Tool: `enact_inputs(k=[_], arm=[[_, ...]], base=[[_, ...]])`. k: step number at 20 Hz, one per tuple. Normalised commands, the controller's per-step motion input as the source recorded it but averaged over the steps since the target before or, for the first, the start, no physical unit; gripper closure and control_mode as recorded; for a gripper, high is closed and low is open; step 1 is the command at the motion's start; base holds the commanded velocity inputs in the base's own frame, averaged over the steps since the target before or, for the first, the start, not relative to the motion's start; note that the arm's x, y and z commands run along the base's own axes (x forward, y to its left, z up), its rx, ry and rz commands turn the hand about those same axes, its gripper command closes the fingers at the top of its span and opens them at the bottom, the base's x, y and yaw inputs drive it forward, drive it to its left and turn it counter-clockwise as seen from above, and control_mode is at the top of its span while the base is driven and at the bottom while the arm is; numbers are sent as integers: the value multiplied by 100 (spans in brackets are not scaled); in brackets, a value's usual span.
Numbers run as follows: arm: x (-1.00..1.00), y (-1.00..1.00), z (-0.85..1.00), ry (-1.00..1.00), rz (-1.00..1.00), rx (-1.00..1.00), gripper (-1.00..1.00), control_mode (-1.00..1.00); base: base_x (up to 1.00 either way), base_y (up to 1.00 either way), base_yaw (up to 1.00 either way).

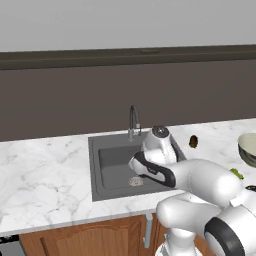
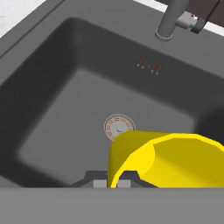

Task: Remove the broccoli and sweet potato from the sink. Then move the bowl and cup from the counter to the sink for washing.

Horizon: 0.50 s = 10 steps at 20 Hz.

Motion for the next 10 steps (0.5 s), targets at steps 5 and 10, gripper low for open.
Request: enact_inputs(k=[5,10], arm=[[0,21,-11,0,0,0,100,-100],[3,21,-7,0,0,0,100,-100]], base=[[0,0,0],[0,0,0]])
